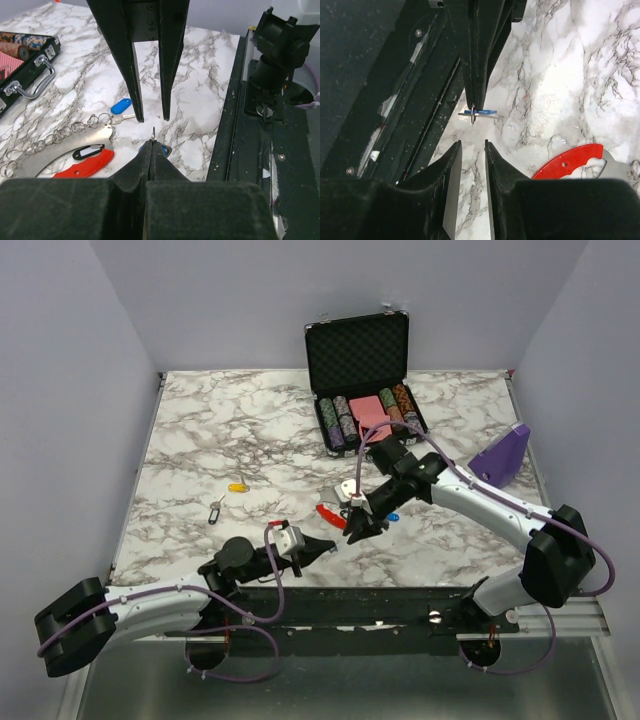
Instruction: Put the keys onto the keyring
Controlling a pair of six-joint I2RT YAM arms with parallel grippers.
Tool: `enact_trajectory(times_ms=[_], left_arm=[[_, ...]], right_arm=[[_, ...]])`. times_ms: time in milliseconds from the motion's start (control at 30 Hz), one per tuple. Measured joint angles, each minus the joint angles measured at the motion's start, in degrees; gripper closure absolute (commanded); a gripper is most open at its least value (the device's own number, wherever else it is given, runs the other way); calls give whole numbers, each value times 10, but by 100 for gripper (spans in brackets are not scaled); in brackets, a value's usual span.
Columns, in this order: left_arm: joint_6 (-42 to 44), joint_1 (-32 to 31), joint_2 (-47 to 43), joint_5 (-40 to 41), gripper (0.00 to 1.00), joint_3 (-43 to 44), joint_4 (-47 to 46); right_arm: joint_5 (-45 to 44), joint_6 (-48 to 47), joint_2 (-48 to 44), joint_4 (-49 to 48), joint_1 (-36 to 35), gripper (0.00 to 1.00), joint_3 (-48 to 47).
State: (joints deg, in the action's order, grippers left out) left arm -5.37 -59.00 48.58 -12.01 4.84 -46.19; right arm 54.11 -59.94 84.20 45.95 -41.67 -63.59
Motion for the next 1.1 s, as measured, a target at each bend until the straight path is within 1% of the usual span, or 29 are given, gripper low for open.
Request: enact_trajectory(times_ms=[100, 333, 500, 833, 1100], left_arm=[[-4, 0, -16, 0, 100, -15, -27], [-15, 0, -37, -1, 100, -15, -79], [-23, 0, -33, -3, 100, -15, -101], [-37, 0, -1, -5, 100, -15, -143], [-41, 0, 7, -5, 100, -15, -154]], right_arm=[[35, 9, 0, 0, 10, 66, 0], [132, 4, 0, -1, 17, 67, 0], [174, 6, 2, -10, 17, 67, 0], [188, 31, 3, -24, 20, 71, 7], [187, 72, 3, -45, 21, 71, 9]])
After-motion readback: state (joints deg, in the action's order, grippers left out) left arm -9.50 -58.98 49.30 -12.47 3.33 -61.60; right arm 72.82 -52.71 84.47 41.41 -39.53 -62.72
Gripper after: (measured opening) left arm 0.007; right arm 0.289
